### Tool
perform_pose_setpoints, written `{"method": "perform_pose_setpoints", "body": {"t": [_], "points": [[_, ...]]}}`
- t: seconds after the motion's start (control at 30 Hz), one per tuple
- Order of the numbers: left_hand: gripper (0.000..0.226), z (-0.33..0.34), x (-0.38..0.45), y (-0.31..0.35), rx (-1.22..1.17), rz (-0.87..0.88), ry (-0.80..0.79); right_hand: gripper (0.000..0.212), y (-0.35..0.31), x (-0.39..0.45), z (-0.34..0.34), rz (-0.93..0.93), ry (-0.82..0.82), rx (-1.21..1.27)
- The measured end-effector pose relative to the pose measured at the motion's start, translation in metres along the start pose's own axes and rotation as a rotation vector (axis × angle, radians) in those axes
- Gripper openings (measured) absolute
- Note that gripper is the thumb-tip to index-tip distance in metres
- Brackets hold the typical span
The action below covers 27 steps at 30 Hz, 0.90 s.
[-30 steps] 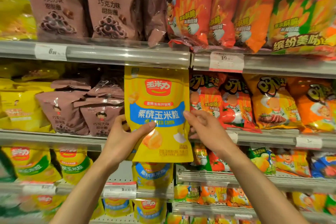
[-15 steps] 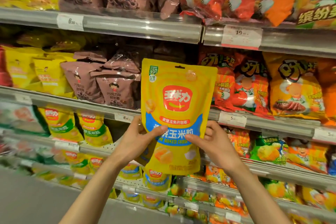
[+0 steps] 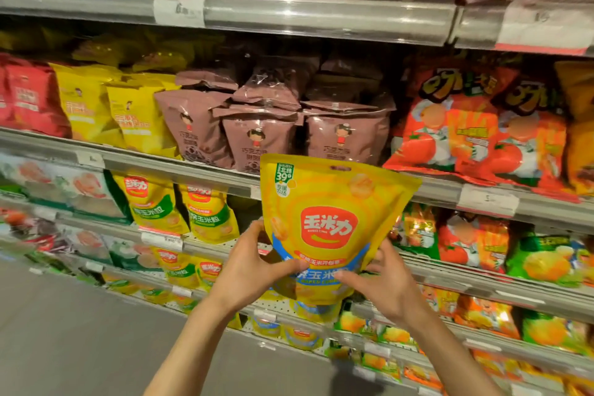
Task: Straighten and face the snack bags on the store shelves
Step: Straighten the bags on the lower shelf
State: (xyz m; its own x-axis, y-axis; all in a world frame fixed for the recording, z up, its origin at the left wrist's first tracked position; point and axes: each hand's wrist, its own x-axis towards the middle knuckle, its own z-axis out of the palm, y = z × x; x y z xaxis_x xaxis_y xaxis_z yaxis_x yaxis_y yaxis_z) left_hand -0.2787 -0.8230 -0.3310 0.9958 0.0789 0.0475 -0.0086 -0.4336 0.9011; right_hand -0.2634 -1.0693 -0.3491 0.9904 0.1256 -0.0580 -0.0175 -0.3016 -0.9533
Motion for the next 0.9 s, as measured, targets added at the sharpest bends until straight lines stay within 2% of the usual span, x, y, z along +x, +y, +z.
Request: {"method": "perform_pose_setpoints", "body": {"t": [0.1, 0.2, 0.33, 0.4, 0.43, 0.5, 0.6, 0.77, 0.9], "points": [[0.067, -0.028, 0.009, -0.026, -0.047, -0.005, 0.010, 0.058, -0.004, 0.015, 0.043, -0.016, 0.032, -0.074], [0.065, -0.060, 0.021, -0.059, -0.038, -0.012, 0.042, 0.059, -0.004, 0.032, 0.089, -0.035, 0.068, -0.170], [0.060, -0.093, 0.044, -0.106, -0.025, -0.039, 0.066, 0.062, 0.014, 0.058, 0.147, 0.008, 0.208, -0.340], [0.062, -0.099, 0.056, -0.125, -0.020, -0.054, 0.050, 0.072, 0.026, 0.068, 0.167, 0.060, 0.273, -0.273], [0.064, -0.099, 0.063, -0.133, -0.027, -0.059, 0.042, 0.070, 0.028, 0.071, 0.174, 0.088, 0.279, -0.229], [0.069, -0.097, 0.076, -0.147, -0.053, -0.054, 0.030, 0.049, 0.022, 0.076, 0.185, 0.119, 0.250, -0.134], [0.074, -0.092, 0.092, -0.154, -0.125, -0.042, 0.006, 0.046, 0.019, 0.089, 0.191, 0.114, 0.220, -0.049], [0.051, -0.086, 0.109, -0.152, -0.166, -0.056, -0.047, 0.026, 0.030, 0.108, 0.192, 0.100, 0.221, 0.096], [0.053, -0.084, 0.120, -0.154, -0.192, -0.093, -0.063, 0.031, 0.046, 0.122, 0.191, 0.108, 0.190, 0.150]]}}
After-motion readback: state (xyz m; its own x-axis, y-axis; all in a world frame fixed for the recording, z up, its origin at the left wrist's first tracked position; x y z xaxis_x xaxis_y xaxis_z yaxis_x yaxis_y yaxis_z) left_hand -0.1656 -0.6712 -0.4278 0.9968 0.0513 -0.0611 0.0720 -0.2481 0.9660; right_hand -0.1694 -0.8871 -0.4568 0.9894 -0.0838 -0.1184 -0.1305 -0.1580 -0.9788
